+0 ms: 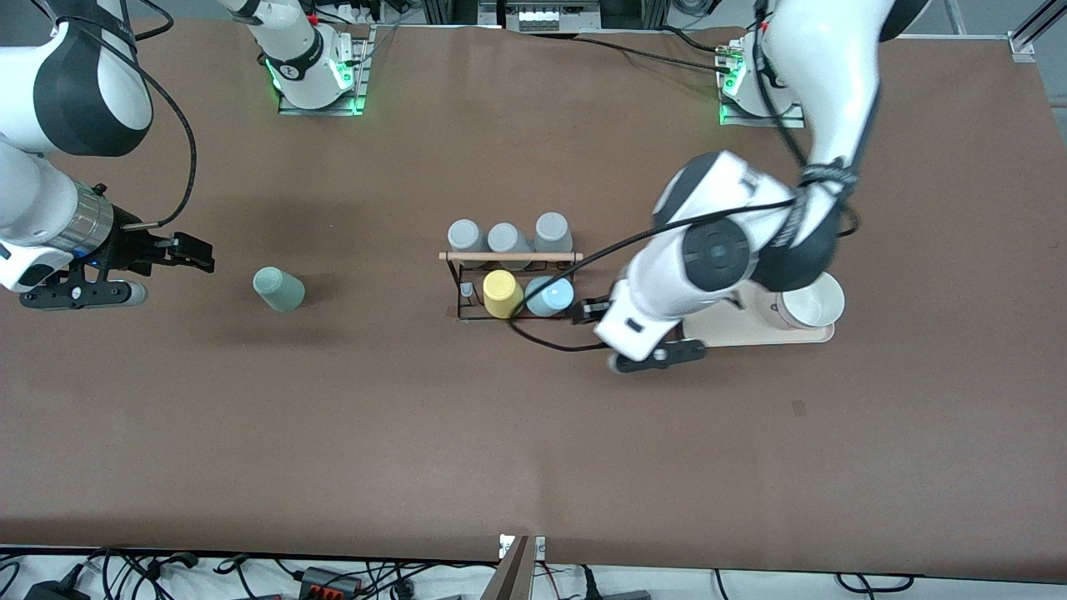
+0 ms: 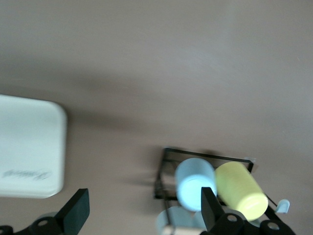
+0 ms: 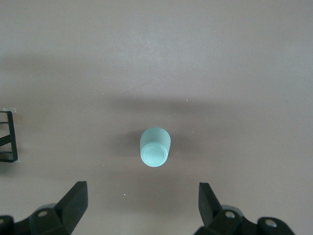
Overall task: Hang scattered cups on rack with three cups
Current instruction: 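Open the left gripper and withdraw while the right gripper reaches the teal cup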
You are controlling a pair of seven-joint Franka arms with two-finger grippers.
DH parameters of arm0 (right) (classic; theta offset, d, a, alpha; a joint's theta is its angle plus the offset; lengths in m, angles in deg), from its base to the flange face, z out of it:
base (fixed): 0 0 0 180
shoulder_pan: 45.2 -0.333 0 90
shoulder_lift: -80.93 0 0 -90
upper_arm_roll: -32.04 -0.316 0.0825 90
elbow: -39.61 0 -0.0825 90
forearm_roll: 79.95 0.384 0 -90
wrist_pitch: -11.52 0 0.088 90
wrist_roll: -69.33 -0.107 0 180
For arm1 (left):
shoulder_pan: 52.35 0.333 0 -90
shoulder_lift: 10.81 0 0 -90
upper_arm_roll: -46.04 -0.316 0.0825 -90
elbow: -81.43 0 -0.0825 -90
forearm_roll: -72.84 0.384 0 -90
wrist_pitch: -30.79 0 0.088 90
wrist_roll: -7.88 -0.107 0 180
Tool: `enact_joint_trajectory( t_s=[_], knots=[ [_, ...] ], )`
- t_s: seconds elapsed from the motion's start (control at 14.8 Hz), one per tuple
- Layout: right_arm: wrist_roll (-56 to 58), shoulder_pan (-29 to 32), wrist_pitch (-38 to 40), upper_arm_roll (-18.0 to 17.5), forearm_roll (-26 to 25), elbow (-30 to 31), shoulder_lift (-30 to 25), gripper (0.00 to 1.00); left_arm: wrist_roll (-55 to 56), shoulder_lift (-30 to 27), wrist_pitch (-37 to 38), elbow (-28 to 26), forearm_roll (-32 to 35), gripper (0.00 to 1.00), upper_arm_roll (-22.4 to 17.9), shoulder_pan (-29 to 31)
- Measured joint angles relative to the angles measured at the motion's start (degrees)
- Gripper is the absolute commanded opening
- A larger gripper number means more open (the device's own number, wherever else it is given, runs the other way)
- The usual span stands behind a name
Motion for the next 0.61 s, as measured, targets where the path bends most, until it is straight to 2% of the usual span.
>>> enact_joint_trajectory(
  t_s=[0.27,0.47,0.61],
  knots=[
    [-0.03,0.20,0.04,0.36,0.00,0.60,-0.01,1.00,-0.36,-7.94,6.98,0.12,1.97,1.00,-0.17,8.33],
    [-2.59,0.48,0.08,0.51,0.00,2.99,-0.01,1.00,-0.76,-13.54,14.33,-0.11,4.43,1.00,-0.17,10.54],
    [-4.79,0.61,0.03,0.52,0.00,5.58,0.04,1.00,-3.64,-15.98,16.35,-1.80,6.23,1.00,-0.12,11.28]
  ],
)
